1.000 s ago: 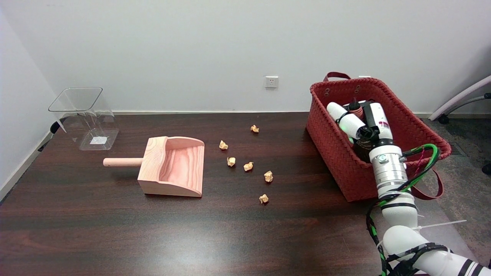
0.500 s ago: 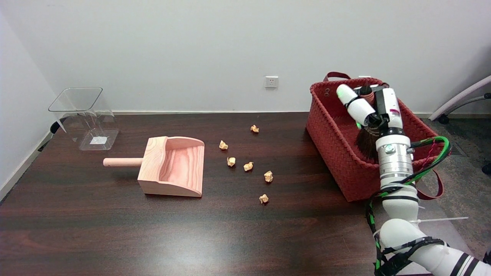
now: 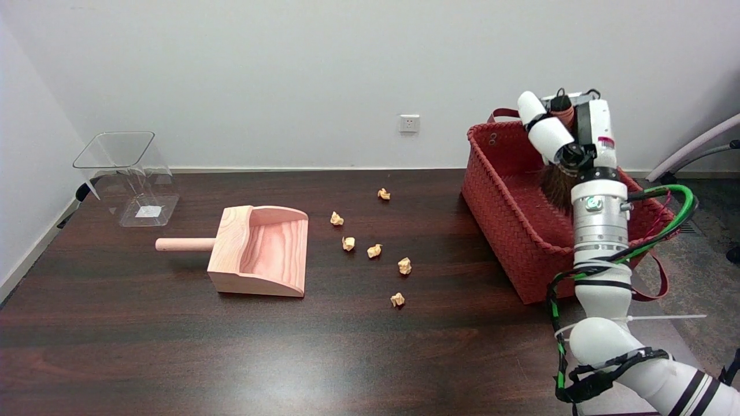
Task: Pick up the broom.
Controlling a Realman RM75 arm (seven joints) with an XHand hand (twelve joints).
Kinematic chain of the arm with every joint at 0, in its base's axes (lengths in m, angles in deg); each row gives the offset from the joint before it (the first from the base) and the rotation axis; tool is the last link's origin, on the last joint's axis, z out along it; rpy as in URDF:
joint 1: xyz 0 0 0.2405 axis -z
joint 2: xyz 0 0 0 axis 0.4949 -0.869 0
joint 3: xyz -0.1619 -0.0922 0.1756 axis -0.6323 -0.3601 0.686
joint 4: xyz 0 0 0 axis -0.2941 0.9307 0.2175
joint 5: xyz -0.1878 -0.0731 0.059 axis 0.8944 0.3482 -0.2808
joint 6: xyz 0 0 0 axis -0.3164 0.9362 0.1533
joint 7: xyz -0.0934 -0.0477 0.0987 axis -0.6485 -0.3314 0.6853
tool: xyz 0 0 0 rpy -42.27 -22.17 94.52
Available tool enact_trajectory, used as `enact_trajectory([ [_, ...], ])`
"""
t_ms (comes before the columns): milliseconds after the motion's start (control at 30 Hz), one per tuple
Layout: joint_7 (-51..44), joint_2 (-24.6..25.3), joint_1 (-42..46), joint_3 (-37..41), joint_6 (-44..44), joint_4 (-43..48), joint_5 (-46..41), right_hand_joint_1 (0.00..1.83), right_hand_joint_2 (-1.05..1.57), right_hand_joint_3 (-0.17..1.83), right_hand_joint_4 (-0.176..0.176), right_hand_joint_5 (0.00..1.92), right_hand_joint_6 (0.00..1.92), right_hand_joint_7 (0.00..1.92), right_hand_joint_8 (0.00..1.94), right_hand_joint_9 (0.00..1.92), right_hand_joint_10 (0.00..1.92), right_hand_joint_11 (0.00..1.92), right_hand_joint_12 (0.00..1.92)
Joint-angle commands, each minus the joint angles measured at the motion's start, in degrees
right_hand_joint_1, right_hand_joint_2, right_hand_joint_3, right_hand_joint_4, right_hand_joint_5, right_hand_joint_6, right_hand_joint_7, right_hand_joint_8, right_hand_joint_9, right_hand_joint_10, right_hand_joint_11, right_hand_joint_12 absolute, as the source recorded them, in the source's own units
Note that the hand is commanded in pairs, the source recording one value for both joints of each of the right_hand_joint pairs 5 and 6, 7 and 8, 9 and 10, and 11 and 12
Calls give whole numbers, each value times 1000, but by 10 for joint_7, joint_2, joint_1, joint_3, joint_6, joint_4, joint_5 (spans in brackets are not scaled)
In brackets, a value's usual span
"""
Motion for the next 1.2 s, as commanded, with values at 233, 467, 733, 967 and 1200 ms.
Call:
enact_trajectory([
  [233,-31,34,-99,-50,9,58,80,793,1571,146,0,1920,1920,1920,1920,1920,1920,1920,1920],
  [467,-36,43,-159,-91,4,48,79,791,1571,88,0,1920,1920,1920,1920,1920,1920,1920,1920],
  [733,-74,99,-210,-133,-27,32,78,799,1571,54,0,1920,1920,1920,1920,1920,1920,1920,1920],
  [967,-69,166,-259,-137,-67,-35,81,797,1571,61,0,1920,1920,1920,1920,1920,1920,1920,1920],
  [1200,-66,196,-324,-154,-90,-96,71,789,1571,84,0,1920,1920,1920,1920,1920,1920,1920,1920],
])
